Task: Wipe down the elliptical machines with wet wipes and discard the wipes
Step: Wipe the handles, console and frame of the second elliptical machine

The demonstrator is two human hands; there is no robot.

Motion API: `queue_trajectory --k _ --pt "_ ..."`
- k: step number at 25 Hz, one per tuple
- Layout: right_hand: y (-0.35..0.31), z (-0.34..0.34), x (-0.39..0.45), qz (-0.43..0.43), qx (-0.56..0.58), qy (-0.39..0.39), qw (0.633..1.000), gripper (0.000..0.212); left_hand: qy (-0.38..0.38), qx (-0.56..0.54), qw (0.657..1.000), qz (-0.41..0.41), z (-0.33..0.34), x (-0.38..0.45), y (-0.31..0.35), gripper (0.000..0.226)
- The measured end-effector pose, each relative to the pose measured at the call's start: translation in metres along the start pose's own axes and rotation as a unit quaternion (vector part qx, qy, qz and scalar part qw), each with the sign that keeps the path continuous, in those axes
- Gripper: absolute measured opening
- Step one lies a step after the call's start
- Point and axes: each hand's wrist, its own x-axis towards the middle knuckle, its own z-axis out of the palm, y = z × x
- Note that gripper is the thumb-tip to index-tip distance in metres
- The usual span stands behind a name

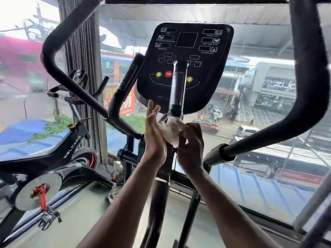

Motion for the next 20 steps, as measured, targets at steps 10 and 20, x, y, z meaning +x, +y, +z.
queue_trajectory --k 10,20 --pt "-0.007 0.012 0.004 0.184 0.036 0.048 0.981 0.04 -0.026 0.222 0.975 -0.019 0.02 0.021 -0.008 0.056" --pt "0.036 0.007 -0.047 0.155 0.108 0.042 0.981 0.045 -0.039 0.186 0.981 -0.04 0.015 0.025 -0.026 0.016"
